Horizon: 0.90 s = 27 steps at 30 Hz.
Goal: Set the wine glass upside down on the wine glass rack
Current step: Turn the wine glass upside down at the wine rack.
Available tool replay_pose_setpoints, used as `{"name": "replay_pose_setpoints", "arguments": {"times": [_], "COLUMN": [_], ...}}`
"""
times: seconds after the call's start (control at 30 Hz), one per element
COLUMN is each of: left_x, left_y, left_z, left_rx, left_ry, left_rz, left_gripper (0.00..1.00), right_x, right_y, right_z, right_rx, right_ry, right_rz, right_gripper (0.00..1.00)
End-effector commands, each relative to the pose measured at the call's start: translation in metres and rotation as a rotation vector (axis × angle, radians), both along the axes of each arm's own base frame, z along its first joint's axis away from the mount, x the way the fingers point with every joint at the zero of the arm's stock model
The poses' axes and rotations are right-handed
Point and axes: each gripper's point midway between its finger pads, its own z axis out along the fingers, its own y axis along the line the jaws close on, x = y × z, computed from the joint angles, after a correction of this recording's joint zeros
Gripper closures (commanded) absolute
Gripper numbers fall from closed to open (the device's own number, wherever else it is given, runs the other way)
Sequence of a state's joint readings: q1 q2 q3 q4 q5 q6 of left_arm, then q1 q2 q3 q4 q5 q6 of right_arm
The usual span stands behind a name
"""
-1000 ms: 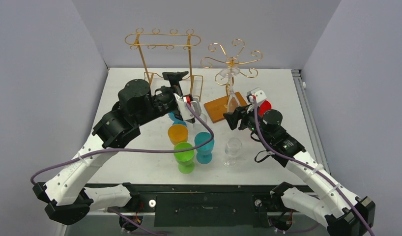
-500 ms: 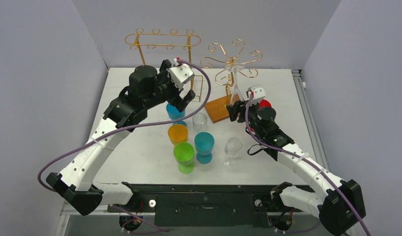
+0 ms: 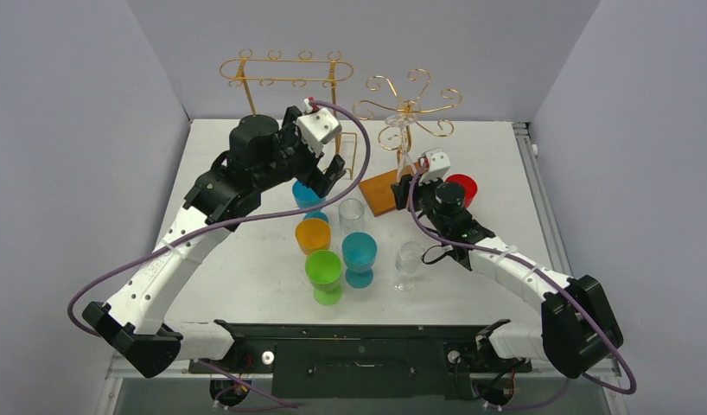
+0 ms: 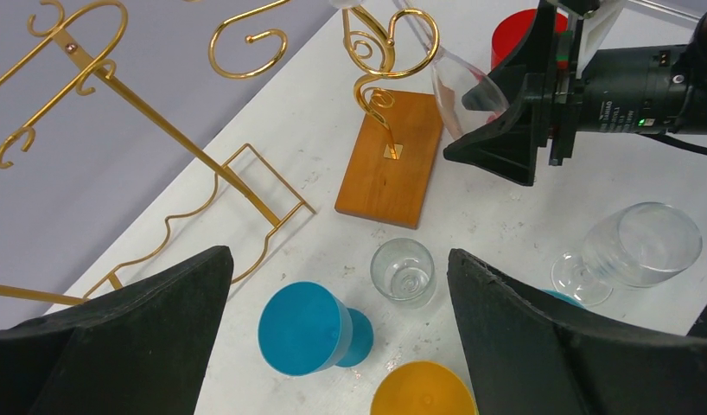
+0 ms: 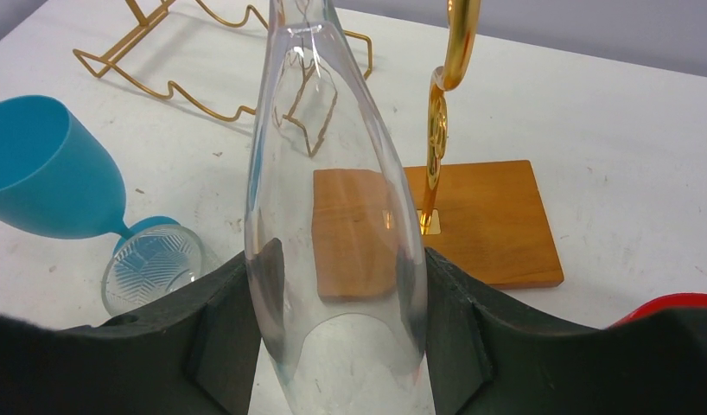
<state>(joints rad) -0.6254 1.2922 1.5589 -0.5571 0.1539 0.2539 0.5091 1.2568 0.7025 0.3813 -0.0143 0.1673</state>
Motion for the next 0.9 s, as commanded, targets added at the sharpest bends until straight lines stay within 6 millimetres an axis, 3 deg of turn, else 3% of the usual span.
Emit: {"name": "replay_pose_setpoints", "arguments": {"times": [0.0, 0.33, 0.67, 0.87], "left_x": [0.001, 0.001, 0.008, 0.011], "left_y": [0.000, 0.004, 0.005, 0.006], "left_z": [0.022, 0.016, 0.011, 0.010], "left_rx": [-0.046, -0.030, -0.027, -0.024], "left_ry": [-0.030, -0.011, 0.022, 0.023], "left_rz": [0.012, 0.033, 0.077, 0.091], "left_gripper": [0.08, 0.08, 0.10, 0.11], "right_x": [0.020, 0.032, 0.016, 0.007], "right_y": [0.005, 0.019, 0.038, 0.038], "right_z": [0.036, 0.035, 0.027, 0.029], "right_rx": [0.053, 0.047, -0.010, -0.029], "right_ry": [-0.125, -0.143, -0.168, -0.203], "right_rz": [-0.016, 0.013, 0.093, 0.109], "right_gripper": [0.82, 0.82, 0.83, 0.83]}}
